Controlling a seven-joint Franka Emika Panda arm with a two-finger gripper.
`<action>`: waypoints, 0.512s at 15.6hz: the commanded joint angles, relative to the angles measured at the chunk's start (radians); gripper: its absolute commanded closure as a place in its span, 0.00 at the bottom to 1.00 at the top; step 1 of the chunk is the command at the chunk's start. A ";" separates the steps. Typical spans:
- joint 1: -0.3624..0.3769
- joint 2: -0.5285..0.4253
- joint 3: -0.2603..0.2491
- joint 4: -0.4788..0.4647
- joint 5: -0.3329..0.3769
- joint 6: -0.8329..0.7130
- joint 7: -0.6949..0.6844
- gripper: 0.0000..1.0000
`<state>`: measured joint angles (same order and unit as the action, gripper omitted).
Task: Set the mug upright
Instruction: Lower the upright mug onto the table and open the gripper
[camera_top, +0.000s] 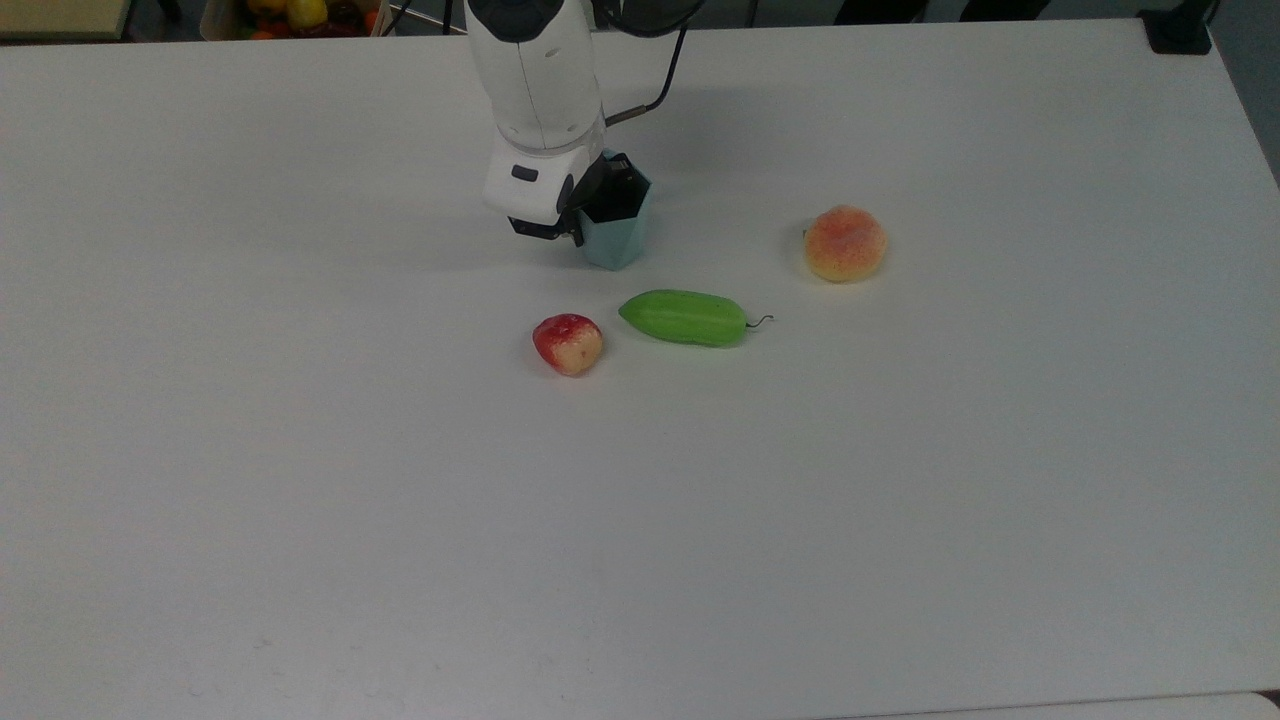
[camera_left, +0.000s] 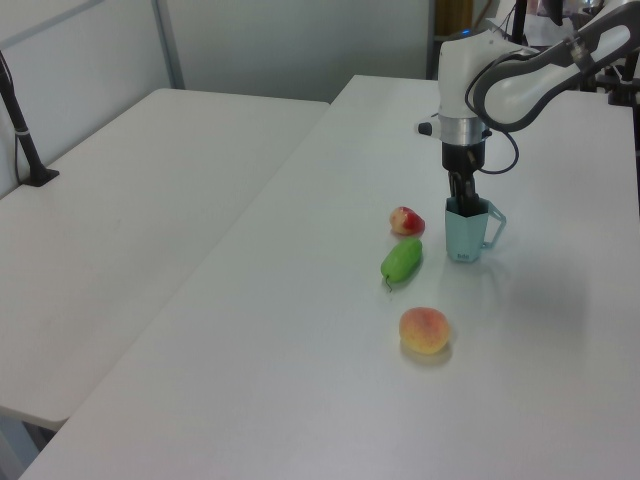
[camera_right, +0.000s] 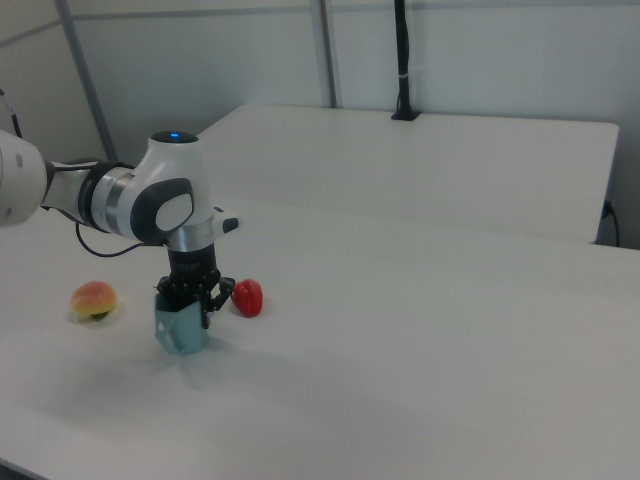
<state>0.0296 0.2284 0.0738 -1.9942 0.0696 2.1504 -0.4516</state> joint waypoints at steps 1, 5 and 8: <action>0.007 -0.021 -0.006 -0.008 0.012 0.005 -0.004 0.25; 0.009 -0.043 0.000 0.003 0.012 -0.004 0.034 0.00; 0.009 -0.075 0.001 0.086 0.012 -0.125 0.153 0.00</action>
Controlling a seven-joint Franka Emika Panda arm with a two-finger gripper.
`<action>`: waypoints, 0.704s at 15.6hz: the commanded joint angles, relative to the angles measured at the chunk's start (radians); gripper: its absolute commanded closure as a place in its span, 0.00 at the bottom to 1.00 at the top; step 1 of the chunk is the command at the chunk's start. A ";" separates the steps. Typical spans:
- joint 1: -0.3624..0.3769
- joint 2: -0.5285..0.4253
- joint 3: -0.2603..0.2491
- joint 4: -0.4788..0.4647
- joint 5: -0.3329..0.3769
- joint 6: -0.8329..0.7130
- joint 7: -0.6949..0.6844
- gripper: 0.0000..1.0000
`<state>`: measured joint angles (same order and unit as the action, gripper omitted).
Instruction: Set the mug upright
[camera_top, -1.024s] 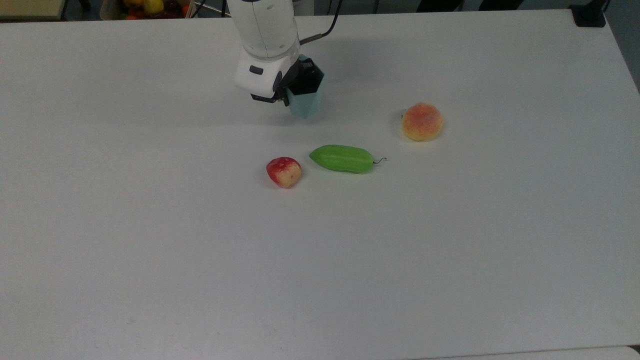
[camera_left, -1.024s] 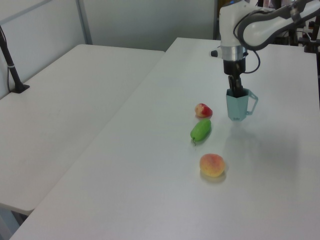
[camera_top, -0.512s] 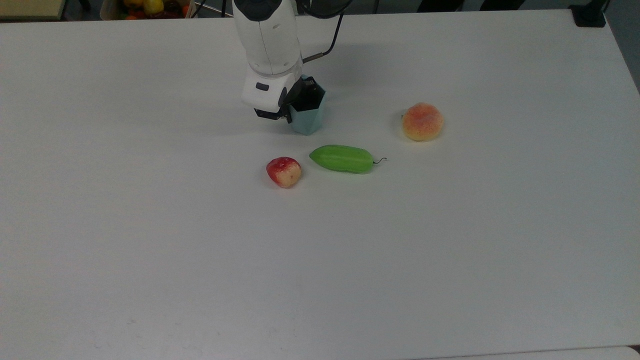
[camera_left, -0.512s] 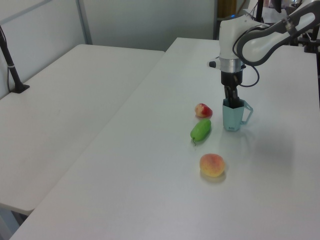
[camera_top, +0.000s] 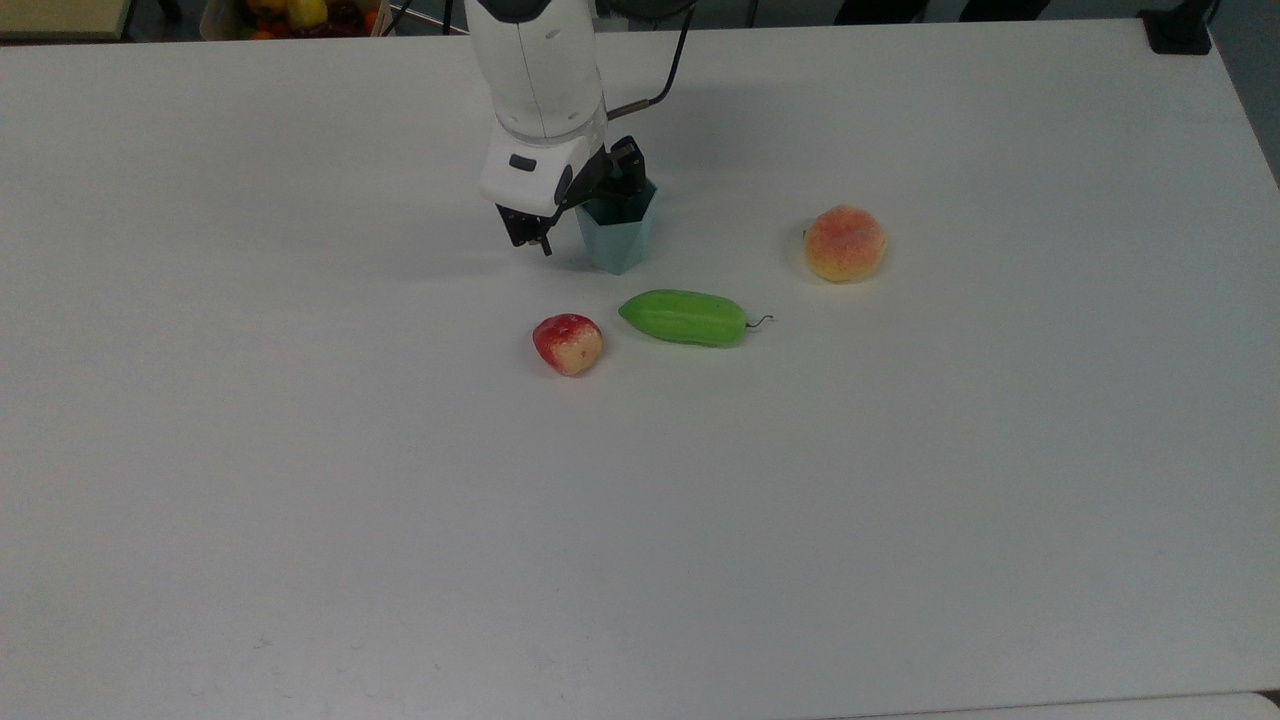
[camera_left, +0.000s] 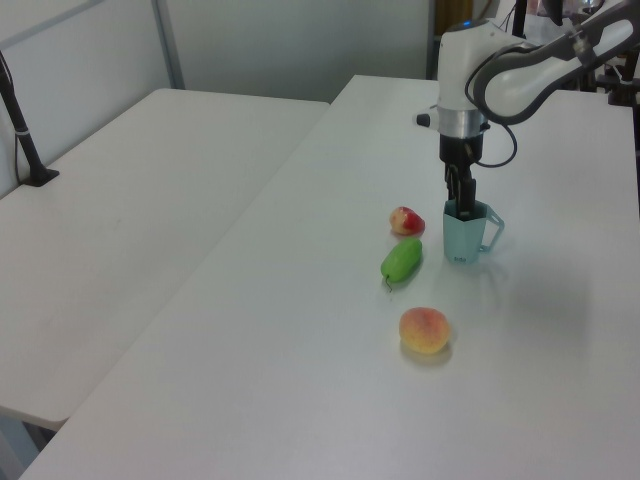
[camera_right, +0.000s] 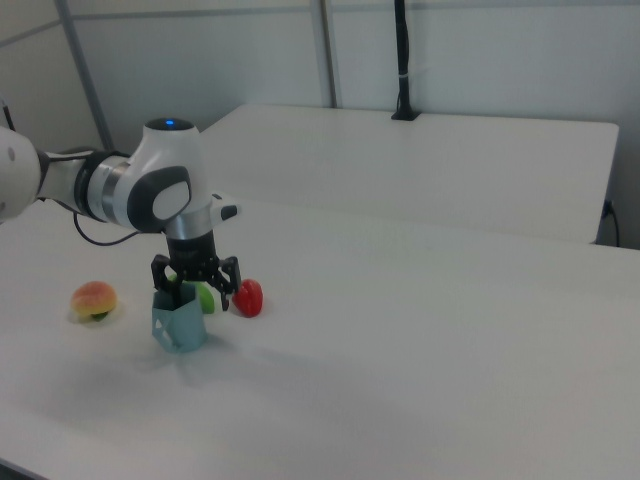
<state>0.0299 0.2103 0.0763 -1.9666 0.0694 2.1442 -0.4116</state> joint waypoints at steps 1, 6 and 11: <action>0.007 -0.077 -0.001 0.099 0.013 -0.177 0.175 0.00; 0.004 -0.141 -0.003 0.291 0.009 -0.348 0.475 0.00; -0.004 -0.160 -0.004 0.494 0.023 -0.620 0.547 0.00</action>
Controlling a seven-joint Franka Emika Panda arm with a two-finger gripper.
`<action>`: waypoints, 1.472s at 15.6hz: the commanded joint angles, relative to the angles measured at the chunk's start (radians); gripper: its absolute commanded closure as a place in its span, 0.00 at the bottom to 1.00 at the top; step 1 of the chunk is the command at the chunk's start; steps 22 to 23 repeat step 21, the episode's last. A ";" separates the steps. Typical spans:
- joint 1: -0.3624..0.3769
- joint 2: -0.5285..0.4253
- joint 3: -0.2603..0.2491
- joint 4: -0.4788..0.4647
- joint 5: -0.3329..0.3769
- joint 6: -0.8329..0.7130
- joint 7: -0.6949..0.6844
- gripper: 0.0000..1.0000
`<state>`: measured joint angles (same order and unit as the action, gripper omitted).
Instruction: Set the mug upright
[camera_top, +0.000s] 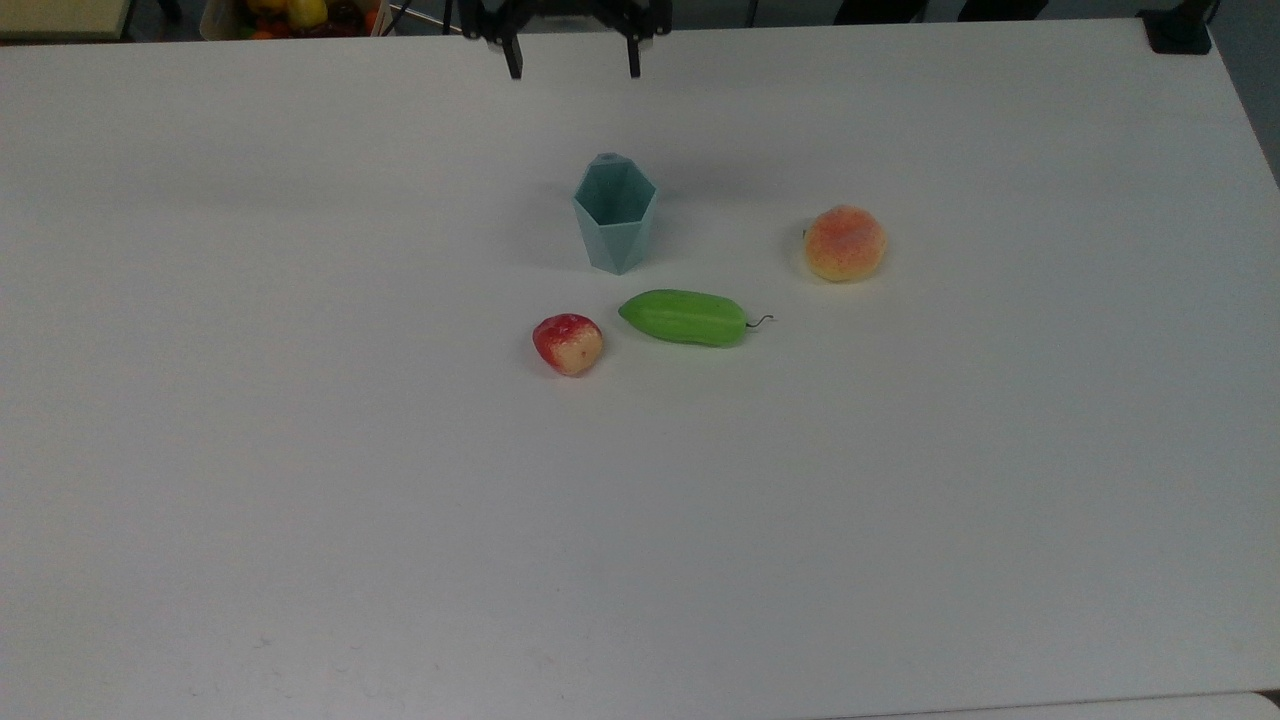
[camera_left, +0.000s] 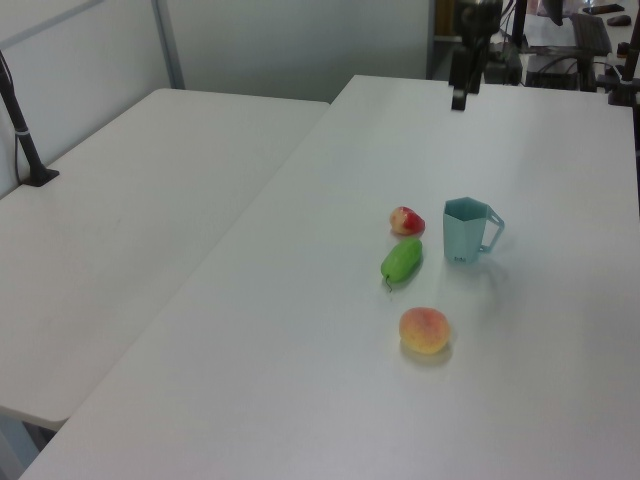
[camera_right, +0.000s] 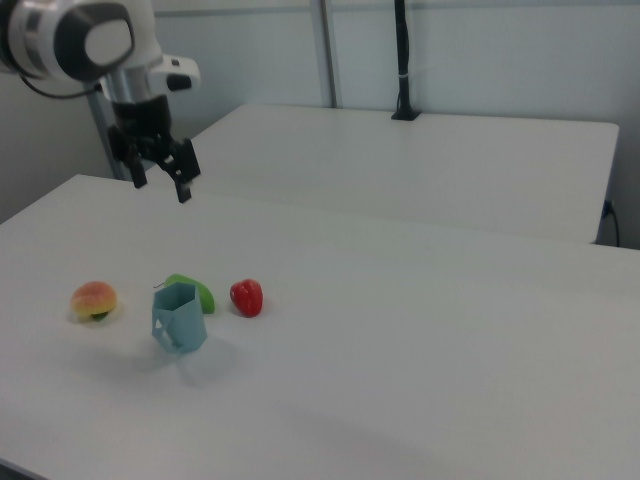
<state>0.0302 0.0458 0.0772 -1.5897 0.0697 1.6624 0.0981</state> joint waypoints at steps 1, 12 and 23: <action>-0.007 -0.009 -0.014 0.143 0.022 -0.180 0.035 0.00; 0.026 -0.067 -0.131 0.022 0.027 0.029 -0.075 0.00; 0.045 -0.073 -0.160 0.017 0.044 0.034 -0.121 0.00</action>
